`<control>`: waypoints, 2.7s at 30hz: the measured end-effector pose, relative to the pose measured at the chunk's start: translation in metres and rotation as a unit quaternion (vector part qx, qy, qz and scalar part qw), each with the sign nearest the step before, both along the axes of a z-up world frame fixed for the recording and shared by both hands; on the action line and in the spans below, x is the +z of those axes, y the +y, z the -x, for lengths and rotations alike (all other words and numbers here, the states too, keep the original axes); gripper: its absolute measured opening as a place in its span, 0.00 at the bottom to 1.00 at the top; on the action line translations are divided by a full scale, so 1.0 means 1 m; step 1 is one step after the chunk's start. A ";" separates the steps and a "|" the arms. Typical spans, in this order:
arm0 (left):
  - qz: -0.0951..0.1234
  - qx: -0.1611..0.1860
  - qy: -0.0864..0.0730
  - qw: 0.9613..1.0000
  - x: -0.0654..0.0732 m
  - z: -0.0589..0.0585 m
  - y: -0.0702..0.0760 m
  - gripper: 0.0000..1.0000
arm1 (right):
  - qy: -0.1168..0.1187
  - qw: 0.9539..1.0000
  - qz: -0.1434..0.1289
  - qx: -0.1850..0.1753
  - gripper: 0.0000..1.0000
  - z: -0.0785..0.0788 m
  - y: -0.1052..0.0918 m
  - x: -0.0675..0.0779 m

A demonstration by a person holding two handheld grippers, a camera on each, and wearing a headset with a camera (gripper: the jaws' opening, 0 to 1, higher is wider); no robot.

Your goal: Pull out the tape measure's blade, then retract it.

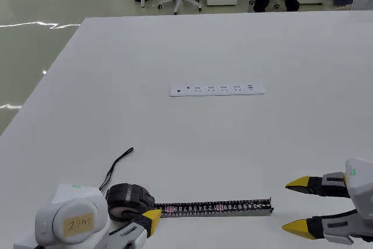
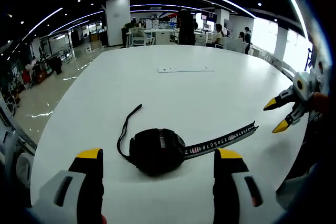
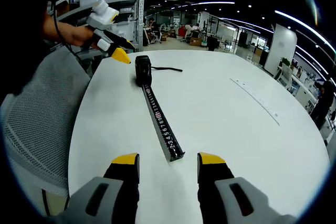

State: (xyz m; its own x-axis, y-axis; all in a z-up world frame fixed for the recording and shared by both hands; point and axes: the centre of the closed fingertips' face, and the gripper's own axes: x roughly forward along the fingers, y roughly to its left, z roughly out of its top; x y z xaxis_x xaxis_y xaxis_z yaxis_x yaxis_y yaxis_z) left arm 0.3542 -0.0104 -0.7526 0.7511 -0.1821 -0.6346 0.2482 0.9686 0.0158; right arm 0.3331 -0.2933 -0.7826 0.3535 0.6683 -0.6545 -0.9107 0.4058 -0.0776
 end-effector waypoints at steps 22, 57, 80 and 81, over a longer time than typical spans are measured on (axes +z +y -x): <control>0.007 0.044 0.014 0.999 -0.024 -0.012 0.001 0.81 | 0.010 0.996 0.013 0.087 0.28 -0.015 0.011 -0.028; 0.017 0.112 0.026 0.993 -0.043 -0.027 0.003 0.73 | 0.014 0.990 -0.018 0.139 0.15 -0.017 0.020 -0.045; 0.034 0.129 0.042 0.990 -0.049 -0.031 0.000 0.61 | 0.014 0.990 -0.031 0.138 0.15 -0.014 0.021 -0.045; 0.034 0.129 0.042 0.990 -0.049 -0.032 0.000 0.61 | 0.014 0.990 -0.031 0.138 0.15 -0.014 0.021 -0.045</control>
